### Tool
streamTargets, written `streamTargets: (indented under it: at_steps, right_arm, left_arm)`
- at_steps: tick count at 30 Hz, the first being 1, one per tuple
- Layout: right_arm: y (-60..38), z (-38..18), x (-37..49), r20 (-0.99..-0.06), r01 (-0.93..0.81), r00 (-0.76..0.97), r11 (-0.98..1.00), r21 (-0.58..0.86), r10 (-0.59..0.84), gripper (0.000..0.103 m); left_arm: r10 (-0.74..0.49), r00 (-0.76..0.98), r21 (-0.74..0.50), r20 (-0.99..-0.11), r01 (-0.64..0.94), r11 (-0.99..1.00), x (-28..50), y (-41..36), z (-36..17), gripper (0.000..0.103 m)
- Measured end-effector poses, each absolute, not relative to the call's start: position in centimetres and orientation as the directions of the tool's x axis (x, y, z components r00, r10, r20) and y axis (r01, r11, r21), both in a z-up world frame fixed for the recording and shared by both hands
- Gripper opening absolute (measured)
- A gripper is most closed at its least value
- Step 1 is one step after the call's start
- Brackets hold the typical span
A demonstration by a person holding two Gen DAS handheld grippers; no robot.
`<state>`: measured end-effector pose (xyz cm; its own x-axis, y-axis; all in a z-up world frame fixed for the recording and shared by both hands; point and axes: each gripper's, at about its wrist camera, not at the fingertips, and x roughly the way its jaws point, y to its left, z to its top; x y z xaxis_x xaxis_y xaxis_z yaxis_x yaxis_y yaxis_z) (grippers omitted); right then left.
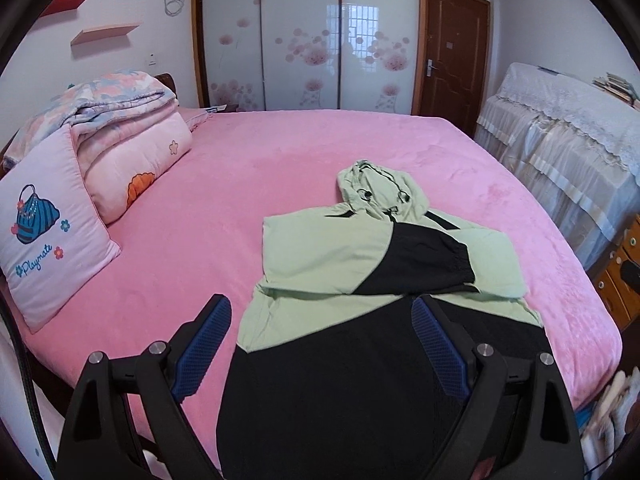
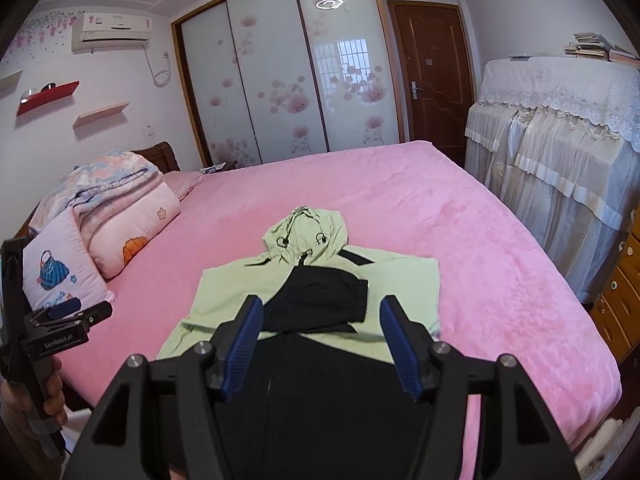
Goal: Fold large clothes
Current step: 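Grasp the black hem of the jacket with both tools, then lift the hem with both tools and fold it toward the hood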
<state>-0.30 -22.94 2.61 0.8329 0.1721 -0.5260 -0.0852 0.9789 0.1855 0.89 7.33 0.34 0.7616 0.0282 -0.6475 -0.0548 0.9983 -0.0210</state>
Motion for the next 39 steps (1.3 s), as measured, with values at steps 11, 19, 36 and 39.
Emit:
streamTargets:
  at_steps: [11, 19, 36, 39]
  right_arm:
    - [-27.3, -8.1, -5.9, -0.67, -0.086, 0.724, 0.985, 0.147, 0.163, 0.061]
    - [-32.3, -15.5, -5.7, -0.799, 0.0, 0.59, 0.99, 0.144, 0.116, 0.061]
    - [-35.4, -25.3, -4.5, -0.886, 0.022, 0.395, 0.961, 0.274, 0.243, 0.061]
    - [-35.3, -25.5, -4.6, -0.874, 0.011, 0.409, 0.956, 0.293, 0.263, 0.061]
  left_arm:
    - [-0.045, 0.691, -0.048, -0.722, 0.015, 0.999, -4.8, 11.7, -9.8, 0.091]
    - [-0.024, 0.571, -0.089, -0.821, -0.087, 0.992, -5.1, 16.2, -19.7, 0.091]
    - [-0.073, 0.45, -0.163, -0.89, -0.164, 0.973, -3.9, 20.8, -25.6, 0.091]
    - [-0.081, 0.417, -0.164, -0.905, -0.167, 0.972, -3.2, 21.1, -27.0, 0.091]
